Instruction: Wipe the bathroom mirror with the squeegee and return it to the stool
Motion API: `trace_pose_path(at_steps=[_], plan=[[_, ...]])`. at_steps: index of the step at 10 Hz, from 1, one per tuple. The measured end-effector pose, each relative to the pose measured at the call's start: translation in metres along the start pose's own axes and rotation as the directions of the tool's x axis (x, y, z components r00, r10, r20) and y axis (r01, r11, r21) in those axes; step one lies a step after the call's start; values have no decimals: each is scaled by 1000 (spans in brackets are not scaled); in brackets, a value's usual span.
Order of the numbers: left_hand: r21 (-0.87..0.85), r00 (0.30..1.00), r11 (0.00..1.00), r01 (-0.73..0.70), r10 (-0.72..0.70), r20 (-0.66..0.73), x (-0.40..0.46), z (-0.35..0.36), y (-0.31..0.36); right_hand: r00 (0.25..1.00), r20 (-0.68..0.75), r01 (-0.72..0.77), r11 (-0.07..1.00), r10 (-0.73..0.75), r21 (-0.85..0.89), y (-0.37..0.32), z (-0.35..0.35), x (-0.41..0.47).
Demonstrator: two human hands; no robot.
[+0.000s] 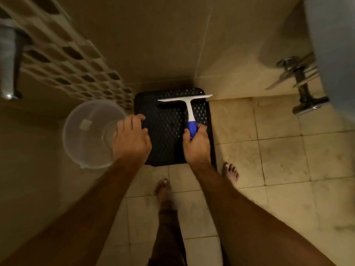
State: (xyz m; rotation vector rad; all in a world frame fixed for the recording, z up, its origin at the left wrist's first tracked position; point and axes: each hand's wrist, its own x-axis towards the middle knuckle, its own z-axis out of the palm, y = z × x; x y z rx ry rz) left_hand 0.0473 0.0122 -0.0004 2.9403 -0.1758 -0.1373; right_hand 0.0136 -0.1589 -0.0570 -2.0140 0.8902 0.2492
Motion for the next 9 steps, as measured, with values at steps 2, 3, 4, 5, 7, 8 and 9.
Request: trace_pose_path(at_steps=[2, 3, 4, 5, 7, 8, 9], plan=[[1, 998, 998, 55, -55, 38, 3, 37, -9, 1000, 26, 16, 997, -14, -75, 17, 31, 22], [6, 998, 1000, 28, -28, 56, 2, 49, -12, 998, -13, 54, 986, -57, -160, 22, 36, 30], [2, 997, 1000, 17, -17, 72, 2, 57, -14, 998, -13, 54, 978, -57, -203, 25, 40, 37], [-9, 998, 1000, 21, -21, 61, 3, 61, -13, 999, 18, 51, 978, -48, -204, 29, 44, 40], [-16, 998, 1000, 23, -22, 57, 3, 66, -9, 998, 34, 54, 984, -49, -170, 34, 51, 45], [-3, 999, 1000, 3, -3, 41, -1, 62, -6, 995, 22, 104, 979, -102, -175, 30, 42, 36], [-14, 1000, 1000, 6, -6, 29, 1, 52, -2, 972, -25, 212, 920, -232, -331, 20, 28, 31]])
